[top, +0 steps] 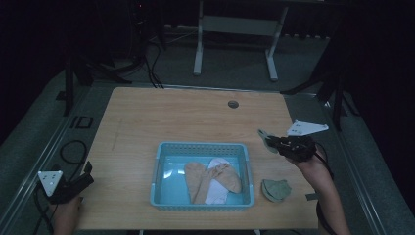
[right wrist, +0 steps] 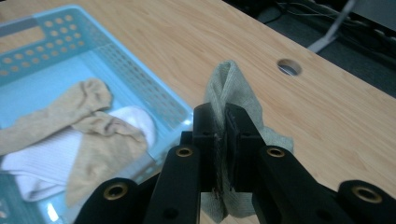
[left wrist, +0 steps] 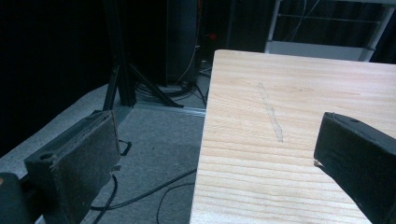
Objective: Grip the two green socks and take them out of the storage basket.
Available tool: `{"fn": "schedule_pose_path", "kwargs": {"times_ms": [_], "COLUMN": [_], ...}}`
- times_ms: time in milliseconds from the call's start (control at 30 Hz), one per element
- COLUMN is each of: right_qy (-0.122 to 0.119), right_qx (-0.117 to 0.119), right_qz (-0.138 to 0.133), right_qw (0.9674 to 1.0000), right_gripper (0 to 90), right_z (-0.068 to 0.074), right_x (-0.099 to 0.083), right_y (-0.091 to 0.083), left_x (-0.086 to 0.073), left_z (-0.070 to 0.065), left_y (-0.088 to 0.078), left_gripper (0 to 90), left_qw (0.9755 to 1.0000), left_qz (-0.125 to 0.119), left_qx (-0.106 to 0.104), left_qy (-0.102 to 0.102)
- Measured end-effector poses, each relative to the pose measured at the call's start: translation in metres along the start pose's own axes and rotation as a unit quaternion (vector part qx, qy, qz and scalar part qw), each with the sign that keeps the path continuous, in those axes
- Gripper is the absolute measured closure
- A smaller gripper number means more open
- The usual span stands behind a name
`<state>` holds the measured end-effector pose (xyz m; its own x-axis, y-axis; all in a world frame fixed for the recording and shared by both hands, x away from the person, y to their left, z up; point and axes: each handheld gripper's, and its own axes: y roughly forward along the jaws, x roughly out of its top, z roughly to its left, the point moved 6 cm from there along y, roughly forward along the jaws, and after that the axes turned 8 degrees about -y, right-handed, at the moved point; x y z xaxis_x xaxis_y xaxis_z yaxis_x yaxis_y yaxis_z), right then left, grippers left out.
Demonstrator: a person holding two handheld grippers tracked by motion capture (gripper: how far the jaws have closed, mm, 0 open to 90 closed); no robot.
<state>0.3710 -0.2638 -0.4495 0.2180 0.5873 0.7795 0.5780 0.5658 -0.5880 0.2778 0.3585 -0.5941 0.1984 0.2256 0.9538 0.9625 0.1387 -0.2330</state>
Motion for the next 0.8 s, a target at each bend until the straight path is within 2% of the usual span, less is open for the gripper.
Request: {"fn": "schedule_pose_path", "kwargs": {"times_ms": [133,333,367,433,700,800], "right_qy": [0.015,0.026,0.034,0.037,0.054,0.067], "right_qx": [-0.01,-0.01,-0.012,-0.014,-0.011,-0.004], "right_qz": [0.005,0.009,0.015,0.018,0.046,0.048], "right_qw": [0.9998,0.9996,0.9992,0.9991,0.9974,0.9966], "right_gripper": [83.7,83.7,83.7,83.6,83.6,83.6], "right_z": [-0.008,-0.013,-0.015,-0.015,-0.017,-0.018], "right_x": [-0.014,-0.028,-0.037,-0.039,-0.068,-0.075], "right_y": [0.0,0.008,0.015,0.017,0.041,0.048], "left_x": [0.0,0.0,0.0,0.0,0.0,0.0], "left_z": [0.0,-0.001,0.0,0.0,0.0,0.0], "left_y": [0.0,0.0,0.0,0.0,-0.001,0.0], "left_gripper": [0.4,0.4,0.4,0.4,0.4,0.4], "left_qw": [1.0,1.0,1.0,1.0,1.0,1.0], "left_qz": [-0.001,-0.002,-0.001,-0.001,-0.002,-0.002], "left_qx": [-0.003,-0.005,-0.005,-0.005,-0.005,-0.005], "left_qy": [-0.002,0.0,-0.001,-0.001,-0.001,0.0]}}
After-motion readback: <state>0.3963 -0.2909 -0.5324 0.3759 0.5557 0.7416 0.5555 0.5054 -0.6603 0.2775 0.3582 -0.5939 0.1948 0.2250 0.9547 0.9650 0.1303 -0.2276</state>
